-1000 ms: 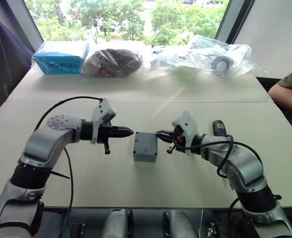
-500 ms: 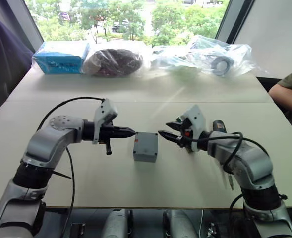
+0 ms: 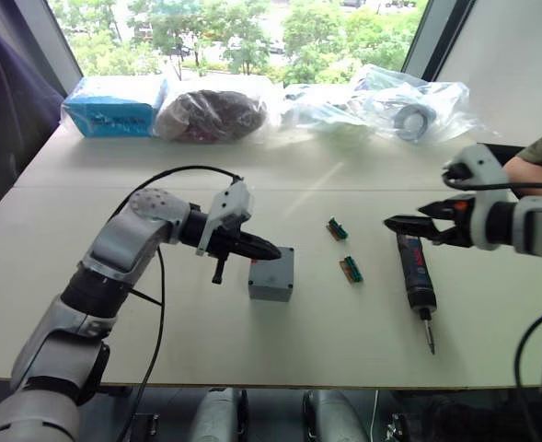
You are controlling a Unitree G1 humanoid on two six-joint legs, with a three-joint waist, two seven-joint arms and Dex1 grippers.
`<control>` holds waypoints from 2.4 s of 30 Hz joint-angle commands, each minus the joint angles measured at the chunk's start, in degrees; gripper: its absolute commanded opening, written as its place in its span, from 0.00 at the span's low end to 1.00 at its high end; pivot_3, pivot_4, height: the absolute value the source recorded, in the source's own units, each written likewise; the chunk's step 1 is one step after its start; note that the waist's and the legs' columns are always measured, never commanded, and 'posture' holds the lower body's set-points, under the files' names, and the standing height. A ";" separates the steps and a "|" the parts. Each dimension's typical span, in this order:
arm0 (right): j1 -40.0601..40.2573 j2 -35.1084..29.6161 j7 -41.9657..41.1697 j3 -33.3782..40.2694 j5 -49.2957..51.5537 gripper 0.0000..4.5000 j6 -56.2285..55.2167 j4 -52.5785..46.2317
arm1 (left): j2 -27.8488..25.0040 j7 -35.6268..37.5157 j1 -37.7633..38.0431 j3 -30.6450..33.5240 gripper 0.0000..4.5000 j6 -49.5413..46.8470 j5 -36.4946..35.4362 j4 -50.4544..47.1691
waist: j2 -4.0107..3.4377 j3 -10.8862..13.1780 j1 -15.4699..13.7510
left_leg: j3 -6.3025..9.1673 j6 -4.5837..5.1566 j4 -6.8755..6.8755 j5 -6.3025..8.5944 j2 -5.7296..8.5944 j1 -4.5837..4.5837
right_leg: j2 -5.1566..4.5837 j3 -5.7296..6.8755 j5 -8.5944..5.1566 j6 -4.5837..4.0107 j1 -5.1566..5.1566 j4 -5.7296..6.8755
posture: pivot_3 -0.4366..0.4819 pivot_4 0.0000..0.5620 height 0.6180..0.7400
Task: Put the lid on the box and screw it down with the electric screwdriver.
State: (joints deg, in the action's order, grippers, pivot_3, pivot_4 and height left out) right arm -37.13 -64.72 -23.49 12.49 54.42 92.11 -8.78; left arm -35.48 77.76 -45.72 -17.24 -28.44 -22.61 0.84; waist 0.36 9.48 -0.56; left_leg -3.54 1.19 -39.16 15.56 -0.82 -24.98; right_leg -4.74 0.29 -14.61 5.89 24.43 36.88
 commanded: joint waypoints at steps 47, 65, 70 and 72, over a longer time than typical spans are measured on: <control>-15.30 2.96 -2.90 -33.08 -9.32 0.39 -3.70 21.46 | 2.33 -7.61 5.31 2.60 0.00 -1.07 0.93 -7.09 | 0.27 -0.15 1.24 | -0.03 0.02 -0.06 0.01 -0.09 -0.03 | 0.08 -0.07 0.02 0.02 0.05 0.05 | 0.48 0.27 1.00; -8.51 38.29 1.36 8.75 5.64 0.39 -38.27 -5.83 | 0.10 -12.99 7.59 9.25 0.00 -12.73 -4.43 -6.38 | -0.11 0.04 0.14 | -0.13 -0.01 -0.08 -0.01 -0.04 -0.35 | -0.03 -0.05 0.06 0.12 0.30 0.18 | 0.48 0.27 1.00; -0.91 44.07 1.80 0.94 0.05 0.39 -44.05 -15.63 | -1.34 -13.66 9.96 5.79 0.00 -11.77 -1.24 -8.13 | -0.11 0.04 0.01 | -0.03 -0.01 -0.07 -0.01 -0.04 -0.35 | 0.03 -0.03 0.05 0.13 0.30 0.18 | 0.48 0.27 1.00; 1.64 45.67 1.47 -2.50 -2.93 0.39 -46.71 -17.23 | -1.37 -14.30 10.66 4.62 0.00 -10.57 0.46 -7.89 | -0.11 0.04 0.06 | -0.05 -0.02 -0.07 -0.01 -0.01 -0.32 | 0.03 -0.03 0.05 0.13 0.29 0.18 | 0.48 0.27 1.00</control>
State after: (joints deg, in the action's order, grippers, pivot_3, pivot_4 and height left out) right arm -35.77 -20.09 -21.75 11.37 53.49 49.32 -22.58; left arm -36.44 64.02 -35.19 -12.22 -40.46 -23.51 -5.52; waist 0.26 9.53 -0.51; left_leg -3.59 1.17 -39.24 15.54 -0.83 -25.27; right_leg -4.70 0.26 -14.55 6.01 24.70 37.06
